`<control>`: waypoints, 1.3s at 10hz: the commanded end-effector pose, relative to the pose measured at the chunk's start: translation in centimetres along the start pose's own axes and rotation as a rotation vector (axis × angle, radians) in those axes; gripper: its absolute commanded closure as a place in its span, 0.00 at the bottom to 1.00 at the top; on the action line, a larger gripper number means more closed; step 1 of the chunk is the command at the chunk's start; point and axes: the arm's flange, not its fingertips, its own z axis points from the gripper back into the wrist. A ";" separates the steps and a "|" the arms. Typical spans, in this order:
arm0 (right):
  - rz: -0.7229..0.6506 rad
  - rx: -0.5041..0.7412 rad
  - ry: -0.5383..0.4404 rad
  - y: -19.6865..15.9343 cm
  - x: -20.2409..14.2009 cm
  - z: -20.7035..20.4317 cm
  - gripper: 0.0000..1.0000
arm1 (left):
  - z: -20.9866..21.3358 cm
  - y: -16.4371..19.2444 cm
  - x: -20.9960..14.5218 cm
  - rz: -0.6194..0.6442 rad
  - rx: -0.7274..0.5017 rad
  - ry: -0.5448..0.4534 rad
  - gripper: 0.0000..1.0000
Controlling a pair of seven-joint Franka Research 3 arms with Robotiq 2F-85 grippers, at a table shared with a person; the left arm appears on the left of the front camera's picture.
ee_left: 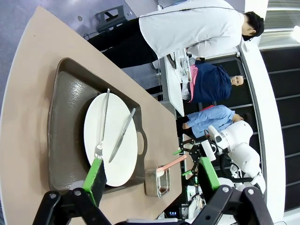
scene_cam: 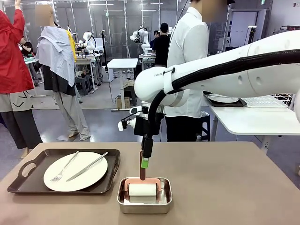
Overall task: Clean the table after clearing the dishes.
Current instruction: When the left (or right) Handle tray is removed, use the left hand (or right hand) to clean the left (or right) side of the table with the Lint Roller.
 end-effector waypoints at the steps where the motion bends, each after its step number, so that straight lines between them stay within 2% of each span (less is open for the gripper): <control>1: -0.018 0.008 0.069 0.5 1.3 -0.7 0.00 | 0.3 0.0 -0.1 -0.001 -0.016 -0.001 0.00; 3: -0.015 0.013 0.077 0.4 1.7 -0.8 0.00 | 0.3 0.0 -0.1 -0.001 -0.016 -0.001 0.00; 4: -0.006 0.017 0.099 0.4 2.0 -0.8 0.04 | 0.3 0.0 -0.1 -0.001 -0.016 -0.001 0.00; 5: -0.003 0.013 0.109 0.4 2.1 -0.9 0.17 | 0.3 0.0 -0.1 -0.001 -0.016 -0.001 0.00; 6: -0.003 0.014 0.112 0.4 2.2 -0.9 0.23 | 0.3 0.0 -0.1 -0.001 -0.016 -0.001 0.00; 7: -0.004 0.014 0.113 0.4 2.2 -0.9 0.36 | 0.3 0.0 -0.1 -0.001 -0.016 -0.001 0.00; 8: -0.005 0.014 0.113 0.5 2.1 -0.8 0.42 | 0.3 0.0 -0.1 -0.001 -0.016 -0.001 0.00; 9: -0.007 0.013 0.105 0.5 2.0 -0.5 0.56 | 0.3 0.0 -0.1 -0.001 -0.016 -0.001 0.00; 10: -0.005 0.011 0.105 0.5 2.1 -0.4 0.62 | 0.3 0.0 -0.1 -0.001 -0.016 -0.001 0.00; 11: -0.004 0.012 0.112 0.6 2.1 -0.3 0.75 | 0.3 0.0 -0.1 -0.001 -0.016 -0.001 0.00; 12: -0.003 0.009 0.109 0.8 2.1 -0.1 0.81 | 0.3 0.0 -0.1 -0.001 -0.016 -0.001 0.00; 13: 0.002 0.013 0.099 0.7 2.7 -0.2 0.94 | 0.3 0.0 -0.1 -0.001 -0.016 -0.001 0.00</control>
